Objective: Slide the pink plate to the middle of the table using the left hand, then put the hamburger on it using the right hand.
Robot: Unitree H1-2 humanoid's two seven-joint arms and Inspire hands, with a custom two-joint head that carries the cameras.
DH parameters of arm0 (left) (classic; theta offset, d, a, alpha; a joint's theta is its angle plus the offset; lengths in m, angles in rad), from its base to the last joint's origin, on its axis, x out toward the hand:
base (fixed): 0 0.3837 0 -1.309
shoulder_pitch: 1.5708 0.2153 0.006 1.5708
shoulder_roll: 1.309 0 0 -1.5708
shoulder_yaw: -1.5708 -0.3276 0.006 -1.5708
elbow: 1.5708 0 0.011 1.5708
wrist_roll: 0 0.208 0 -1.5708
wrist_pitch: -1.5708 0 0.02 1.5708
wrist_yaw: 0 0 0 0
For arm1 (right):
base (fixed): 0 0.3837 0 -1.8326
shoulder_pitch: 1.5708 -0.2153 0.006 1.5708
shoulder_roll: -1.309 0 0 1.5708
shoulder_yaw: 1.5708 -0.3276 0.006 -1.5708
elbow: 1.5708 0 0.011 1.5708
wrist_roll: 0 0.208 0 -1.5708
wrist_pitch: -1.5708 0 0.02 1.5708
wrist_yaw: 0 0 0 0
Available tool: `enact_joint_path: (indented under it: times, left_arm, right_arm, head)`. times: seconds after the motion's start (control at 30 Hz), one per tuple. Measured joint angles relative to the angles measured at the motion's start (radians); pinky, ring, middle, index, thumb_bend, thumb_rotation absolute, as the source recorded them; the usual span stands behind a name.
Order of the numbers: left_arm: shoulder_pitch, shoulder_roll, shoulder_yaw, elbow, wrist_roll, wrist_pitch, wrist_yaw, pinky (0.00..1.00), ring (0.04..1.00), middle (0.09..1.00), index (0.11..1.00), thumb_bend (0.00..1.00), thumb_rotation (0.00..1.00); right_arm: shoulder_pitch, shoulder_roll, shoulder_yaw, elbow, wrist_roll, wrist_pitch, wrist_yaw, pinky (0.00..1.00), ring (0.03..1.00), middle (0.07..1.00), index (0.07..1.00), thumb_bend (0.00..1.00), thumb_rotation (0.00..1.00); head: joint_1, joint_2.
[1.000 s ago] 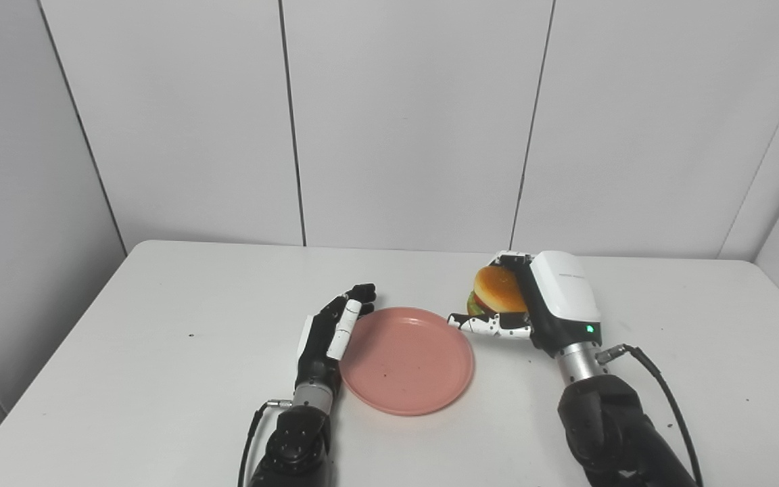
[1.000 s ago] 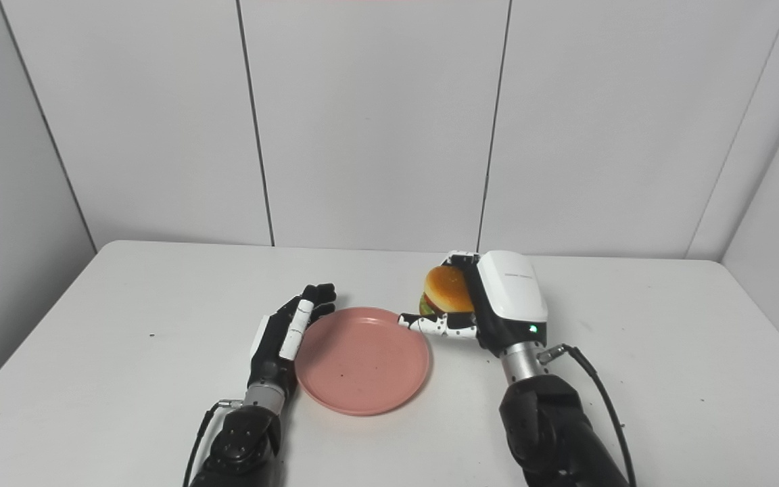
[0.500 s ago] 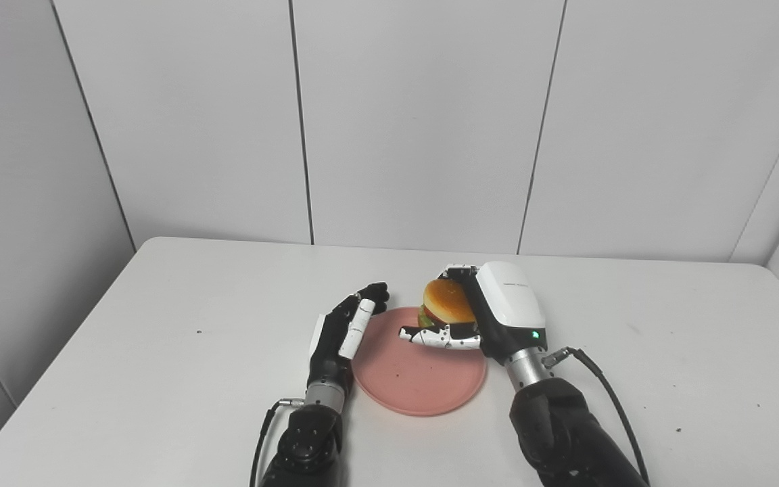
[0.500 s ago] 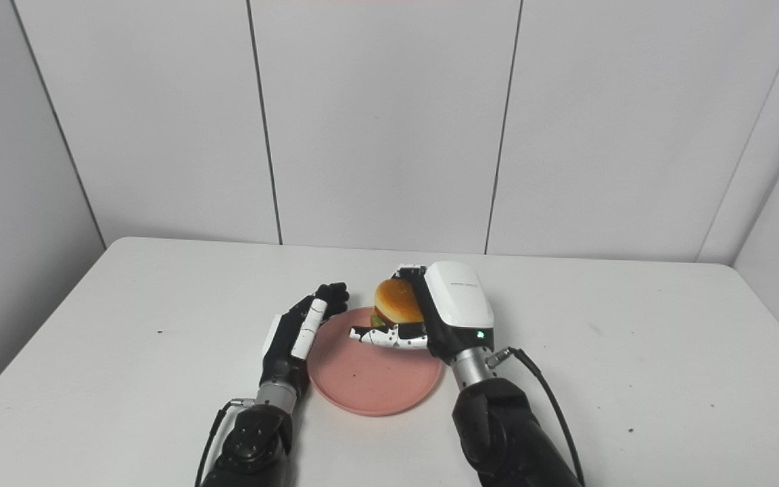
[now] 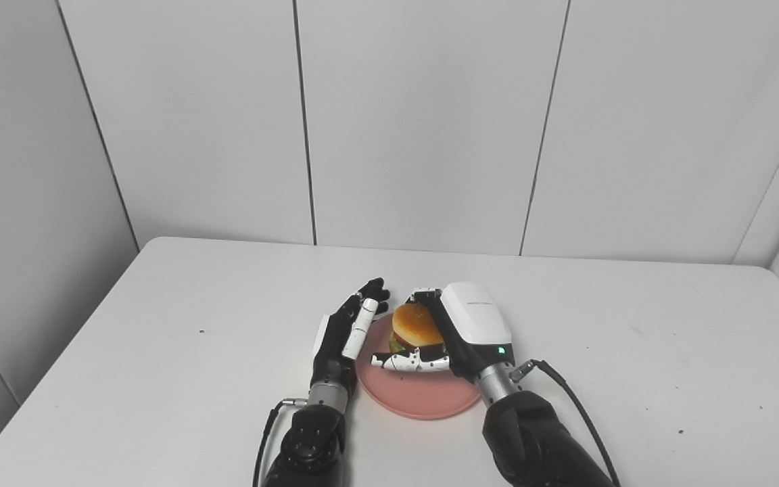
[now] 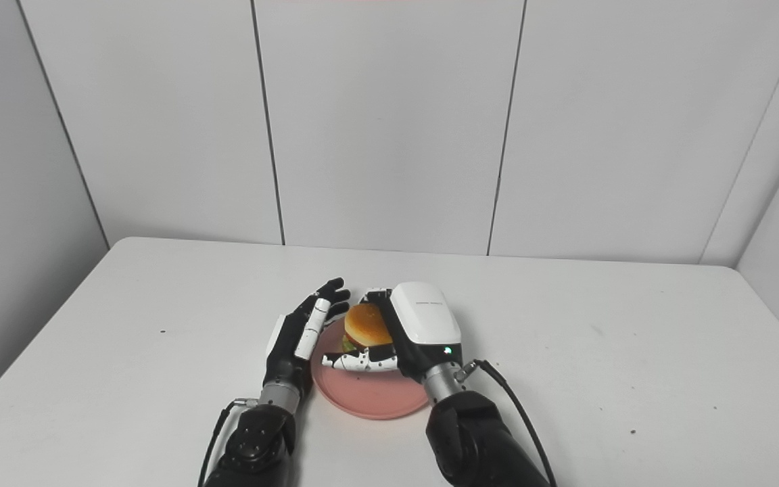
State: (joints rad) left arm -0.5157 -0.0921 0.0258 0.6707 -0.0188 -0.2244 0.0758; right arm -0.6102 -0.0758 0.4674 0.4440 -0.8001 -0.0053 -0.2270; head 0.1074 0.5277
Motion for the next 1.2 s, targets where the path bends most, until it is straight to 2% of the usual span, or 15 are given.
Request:
enact_joint_path:
  times: [0.13,0.23,0.4,0.63,0.8,0.93,1.03,1.07,1.13,1.2]
  left_arm:
    - [0.0,-0.001,0.001,0.001,0.0,-0.001,0.0,0.79,0.83,0.845,0.835,0.79,0.85]
    - [0.0,-0.001,0.002,0.001,-0.001,-0.003,0.0,0.76,0.8,0.806,0.778,0.77,0.83]
    - [0.0,-0.002,0.002,-0.002,0.0,-0.004,0.0,0.77,0.782,0.78,0.747,0.77,0.87]
    - [0.0,-0.001,0.001,-0.003,0.001,-0.003,0.0,0.73,0.748,0.756,0.738,0.77,0.88]
    - [0.0,0.0,-0.001,-0.003,0.003,-0.003,0.004,0.73,0.738,0.739,0.7,0.75,0.89]
    - [0.0,0.001,-0.002,-0.004,0.004,-0.003,0.01,0.75,0.769,0.768,0.714,0.75,0.89]
    - [0.0,0.002,-0.003,-0.003,0.006,-0.003,0.012,0.77,0.797,0.787,0.715,0.76,0.88]
    - [0.0,0.002,-0.003,-0.003,0.005,-0.002,0.012,0.77,0.797,0.787,0.715,0.76,0.88]
    - [-0.001,0.001,-0.003,-0.003,0.005,-0.001,0.012,0.77,0.806,0.796,0.723,0.76,0.89]
    - [-0.001,0.001,-0.003,-0.003,0.005,-0.001,0.012,0.77,0.809,0.8,0.728,0.76,0.9]
  right_arm:
    - [-0.002,0.001,0.007,0.034,-0.001,-0.001,-0.001,0.21,0.277,0.38,0.436,0.66,0.56]
    - [-0.007,0.003,0.018,0.064,-0.005,-0.002,-0.004,0.22,0.29,0.39,0.448,0.66,0.6]
    - [-0.023,0.002,0.043,0.126,-0.021,-0.002,-0.004,0.22,0.302,0.407,0.471,0.66,0.65]
    - [-0.038,-0.001,0.055,0.168,-0.034,-0.009,-0.028,0.2,0.29,0.404,0.473,0.65,0.6]
    - [-0.051,-0.001,0.064,0.206,-0.045,-0.018,-0.065,0.24,0.336,0.447,0.514,0.66,0.58]
    - [-0.055,-0.004,0.073,0.213,-0.058,-0.018,-0.07,0.38,0.484,0.575,0.609,0.67,0.64]
    - [-0.058,-0.007,0.079,0.218,-0.064,-0.02,-0.076,0.53,0.616,0.685,0.7,0.7,0.75]
    - [-0.06,-0.008,0.081,0.224,-0.066,-0.025,-0.082,0.54,0.626,0.691,0.705,0.7,0.75]
    - [-0.062,-0.009,0.081,0.229,-0.066,-0.031,-0.087,0.68,0.739,0.777,0.759,0.74,0.84]
    - [-0.062,-0.012,0.081,0.229,-0.065,-0.037,-0.086,0.77,0.799,0.826,0.786,0.77,0.89]
  head:
    - [0.0,-0.002]
    - [0.002,-0.003]
    - [-0.002,-0.003]
    - [-0.002,0.0]
    - [-0.003,0.0]
    - [-0.005,0.0]
    - [-0.006,-0.002]
    - [-0.006,-0.002]
    - [-0.006,-0.003]
    - [-0.006,-0.003]
